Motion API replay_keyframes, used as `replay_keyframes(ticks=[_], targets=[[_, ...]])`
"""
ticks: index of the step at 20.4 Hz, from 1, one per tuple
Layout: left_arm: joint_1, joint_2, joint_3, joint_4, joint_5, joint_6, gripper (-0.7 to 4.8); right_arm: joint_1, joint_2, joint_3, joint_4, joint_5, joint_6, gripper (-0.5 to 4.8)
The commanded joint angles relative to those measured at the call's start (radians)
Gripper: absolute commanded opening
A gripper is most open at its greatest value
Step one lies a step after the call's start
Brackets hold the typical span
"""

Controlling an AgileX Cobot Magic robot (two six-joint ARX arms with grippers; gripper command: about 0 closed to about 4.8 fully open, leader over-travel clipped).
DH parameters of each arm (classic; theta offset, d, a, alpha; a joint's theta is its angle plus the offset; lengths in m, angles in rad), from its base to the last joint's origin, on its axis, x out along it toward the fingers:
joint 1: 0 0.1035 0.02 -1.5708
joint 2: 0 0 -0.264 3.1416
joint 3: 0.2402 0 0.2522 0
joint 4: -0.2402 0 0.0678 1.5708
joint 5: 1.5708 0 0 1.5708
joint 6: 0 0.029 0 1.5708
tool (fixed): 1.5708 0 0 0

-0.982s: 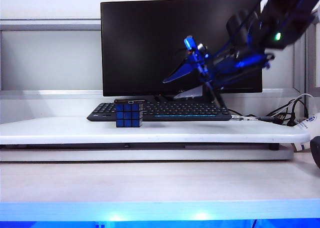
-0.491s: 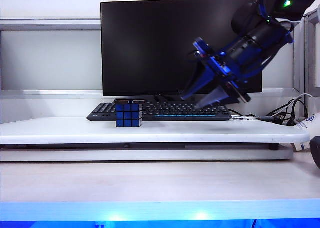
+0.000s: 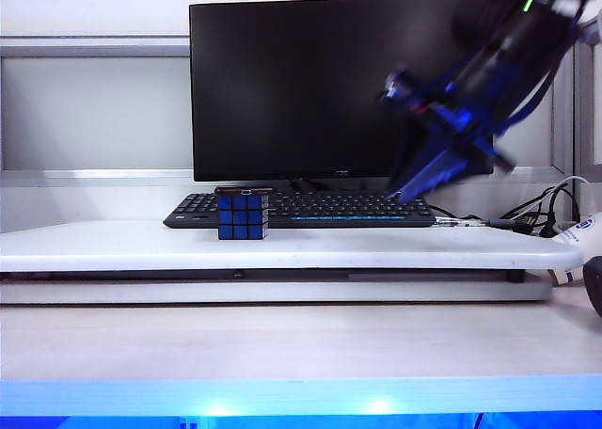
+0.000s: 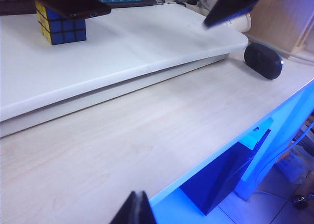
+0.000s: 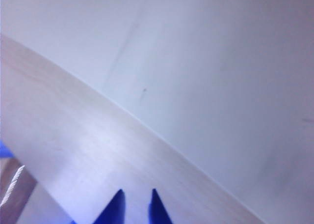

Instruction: Put the phone on top of the Rubik's Cube.

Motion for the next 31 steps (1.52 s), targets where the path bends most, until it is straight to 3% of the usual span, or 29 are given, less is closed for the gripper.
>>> replay_keyframes(ticks=[1, 3, 10, 18, 27, 31], targets=[[0.001, 0.000, -0.003, -0.022, 0.004, 0.002, -0.05, 0.000, -0.105, -0.046, 0.062, 0.056, -0.006, 0.63], [0.001, 0.000, -0.003, -0.023, -0.009, 0.005, -0.06, 0.000, -0.169, -0.079, 0.081, 0.092, -0.007, -0.04], [0.001, 0.000, -0.003, -0.022, -0.090, 0.005, -0.05, 0.000, -0.337, -0.240, 0.157, 0.173, 0.010, -0.06], [0.001, 0.000, -0.003, -0.022, -0.135, 0.013, -0.06, 0.000, -0.538, -0.509, 0.370, 0.274, 0.073, -0.06], [0.001, 0.000, -0.003, -0.021, -0.234, 0.031, -0.06, 0.001, -0.638, -0.684, 0.534, 0.335, 0.092, -0.06], [0.001, 0.000, -0.005, -0.014, -0.290, 0.080, -0.06, 0.001, -0.691, -0.818, 0.656, 0.360, 0.108, -0.06]])
